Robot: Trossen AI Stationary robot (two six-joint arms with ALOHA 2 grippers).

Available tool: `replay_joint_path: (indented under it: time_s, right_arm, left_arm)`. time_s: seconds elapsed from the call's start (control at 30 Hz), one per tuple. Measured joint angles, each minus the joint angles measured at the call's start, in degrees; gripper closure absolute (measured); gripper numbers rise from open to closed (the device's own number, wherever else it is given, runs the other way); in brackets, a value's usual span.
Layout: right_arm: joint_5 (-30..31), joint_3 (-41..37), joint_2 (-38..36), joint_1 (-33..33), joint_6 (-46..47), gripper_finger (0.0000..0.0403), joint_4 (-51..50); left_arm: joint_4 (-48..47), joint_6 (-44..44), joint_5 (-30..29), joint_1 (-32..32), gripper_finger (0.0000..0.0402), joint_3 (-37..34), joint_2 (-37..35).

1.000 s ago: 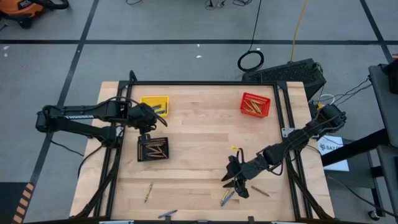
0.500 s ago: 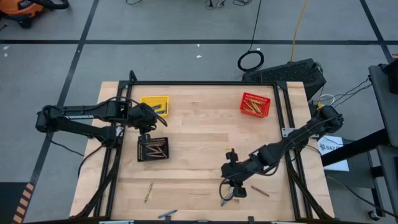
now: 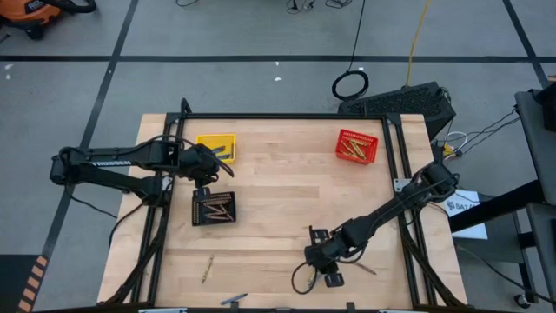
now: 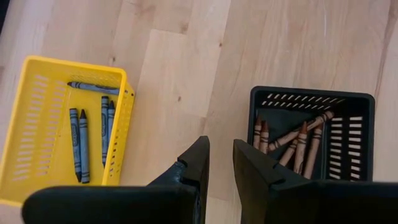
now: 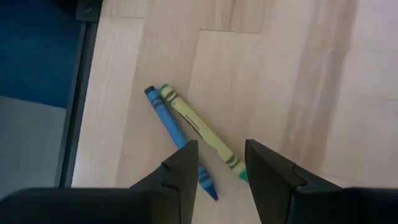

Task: Sort crayons
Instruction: Put the green crayon into the red bin

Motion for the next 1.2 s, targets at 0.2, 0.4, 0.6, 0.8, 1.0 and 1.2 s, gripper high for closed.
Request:
replay_joint_path:
  time_s: [0.2, 0.4, 0.6, 0.8, 1.0, 1.2]
  right_arm:
    - [0.23, 0.02, 0.63, 1.12, -0.49, 0.0287, 2.22]
    - [3.36, 0.09, 1.44, 1.22, -1.67, 0.0287, 2.44]
    - [3.02, 0.07, 3.88, 1.44, -2.13, 0.0287, 2.30]
    - [4.36, 0.09, 4.28, 1.83, -3.14, 0.0287, 1.46]
    - [10.46, 0.11, 4.73, 2.22, -3.26, 0.0287, 0.39]
    - [10.76, 0.28, 7.19, 2.13, -3.30, 0.0287, -1.25]
  left_arm:
    - [0.07, 0.00, -0.02, 0.00, 0.0331, 0.00, 0.00]
    - [0.68, 0.00, -0.27, 0.00, 0.0331, 0.00, 0.00]
    - [0.75, 0.01, -0.27, -0.02, 0.0331, 0.00, 0.00]
    - [0.87, 0.01, -0.27, 0.00, 0.0331, 0.00, 0.00]
    - [1.02, 0.02, -0.26, -0.01, 0.0331, 0.00, 0.00]
    - [0.99, 0.00, -0.26, -0.01, 0.0331, 0.00, 0.00]
